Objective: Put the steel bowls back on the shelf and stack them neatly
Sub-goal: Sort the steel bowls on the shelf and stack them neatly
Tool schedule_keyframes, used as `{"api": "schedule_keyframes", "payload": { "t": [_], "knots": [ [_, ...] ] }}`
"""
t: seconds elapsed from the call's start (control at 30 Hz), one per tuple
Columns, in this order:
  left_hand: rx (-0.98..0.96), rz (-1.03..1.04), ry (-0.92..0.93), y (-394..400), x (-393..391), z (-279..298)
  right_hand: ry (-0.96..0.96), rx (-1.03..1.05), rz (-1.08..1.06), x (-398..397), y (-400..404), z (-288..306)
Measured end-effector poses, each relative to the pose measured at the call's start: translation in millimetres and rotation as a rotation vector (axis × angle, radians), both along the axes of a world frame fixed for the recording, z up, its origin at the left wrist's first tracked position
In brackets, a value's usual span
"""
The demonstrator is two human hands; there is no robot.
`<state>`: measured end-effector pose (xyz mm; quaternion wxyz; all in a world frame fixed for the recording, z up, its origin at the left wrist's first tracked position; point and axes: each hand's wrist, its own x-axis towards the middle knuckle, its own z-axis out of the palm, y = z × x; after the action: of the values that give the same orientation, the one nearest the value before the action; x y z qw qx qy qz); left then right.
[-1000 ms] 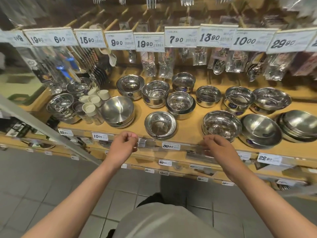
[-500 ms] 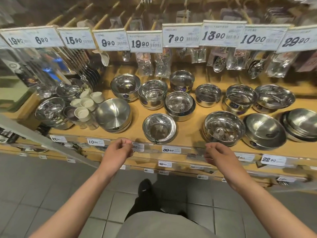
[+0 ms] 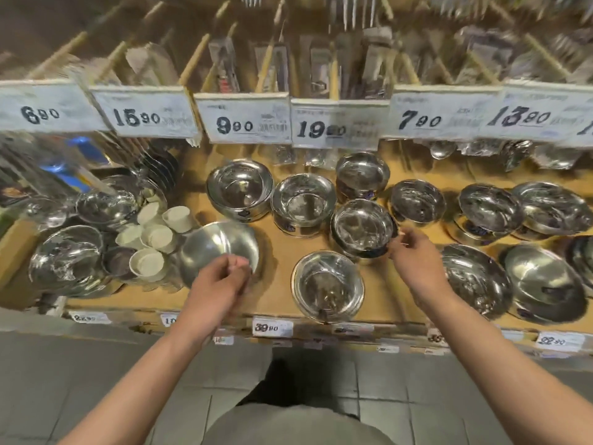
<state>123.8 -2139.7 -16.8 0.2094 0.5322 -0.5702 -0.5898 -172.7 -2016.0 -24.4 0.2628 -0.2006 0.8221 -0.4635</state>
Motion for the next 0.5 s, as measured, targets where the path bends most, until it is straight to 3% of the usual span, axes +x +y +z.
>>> {"api": "schedule_keyframes", "payload": {
  "t": [0.2, 0.5],
  "knots": [
    [-0.019, 0.019, -0.024, -47.6, 6.7, 5.9, 0.140, 0.091, -0.004, -2.2, -26.8, 2.4],
    [-0.040, 0.218, -0.067, -42.6, 29.3, -0.1, 0.029, 0.093, 0.358, 49.4, -38.7, -12.3]
  ]
}}
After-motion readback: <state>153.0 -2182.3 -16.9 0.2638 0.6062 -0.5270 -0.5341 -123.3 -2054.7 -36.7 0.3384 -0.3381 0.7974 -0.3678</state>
